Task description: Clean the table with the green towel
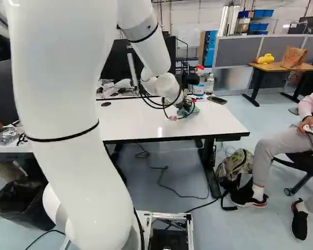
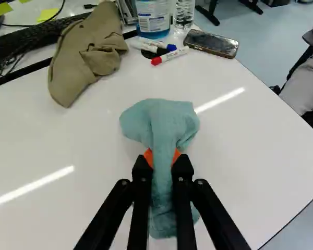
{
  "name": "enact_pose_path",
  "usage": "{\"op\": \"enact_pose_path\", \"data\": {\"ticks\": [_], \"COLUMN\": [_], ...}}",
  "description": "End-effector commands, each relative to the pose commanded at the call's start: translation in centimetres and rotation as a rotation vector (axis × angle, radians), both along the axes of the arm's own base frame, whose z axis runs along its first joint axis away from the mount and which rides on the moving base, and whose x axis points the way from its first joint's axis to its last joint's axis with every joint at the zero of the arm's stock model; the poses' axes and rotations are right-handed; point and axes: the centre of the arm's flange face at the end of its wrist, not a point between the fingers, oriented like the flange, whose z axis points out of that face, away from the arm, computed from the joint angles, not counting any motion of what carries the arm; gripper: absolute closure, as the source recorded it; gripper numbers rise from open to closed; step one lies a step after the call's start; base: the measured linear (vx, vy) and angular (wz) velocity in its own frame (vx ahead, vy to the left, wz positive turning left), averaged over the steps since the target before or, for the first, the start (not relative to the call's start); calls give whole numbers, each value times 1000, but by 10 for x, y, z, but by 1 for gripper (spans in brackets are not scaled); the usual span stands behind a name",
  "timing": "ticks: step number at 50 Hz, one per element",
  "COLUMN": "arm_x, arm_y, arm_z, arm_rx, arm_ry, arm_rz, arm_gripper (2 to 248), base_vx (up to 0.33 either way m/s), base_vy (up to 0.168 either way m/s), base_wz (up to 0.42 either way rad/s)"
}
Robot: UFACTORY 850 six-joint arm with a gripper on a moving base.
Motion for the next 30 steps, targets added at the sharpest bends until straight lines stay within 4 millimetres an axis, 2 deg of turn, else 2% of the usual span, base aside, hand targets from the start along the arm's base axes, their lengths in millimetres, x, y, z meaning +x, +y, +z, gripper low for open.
{"op": "enact_pose_path", "data": {"ticks": [5, 30], "arm_x": [-2, -12], "arm_y": [9, 51], "arm_z": [6, 6], "arm_rx": [-4, -1], "arm_ry": [-9, -3], "arm_rz": [14, 86], "arm_gripper": [200, 200], "base_vx": [0, 0], "base_vy": [0, 0], "base_wz": [0, 0]}}
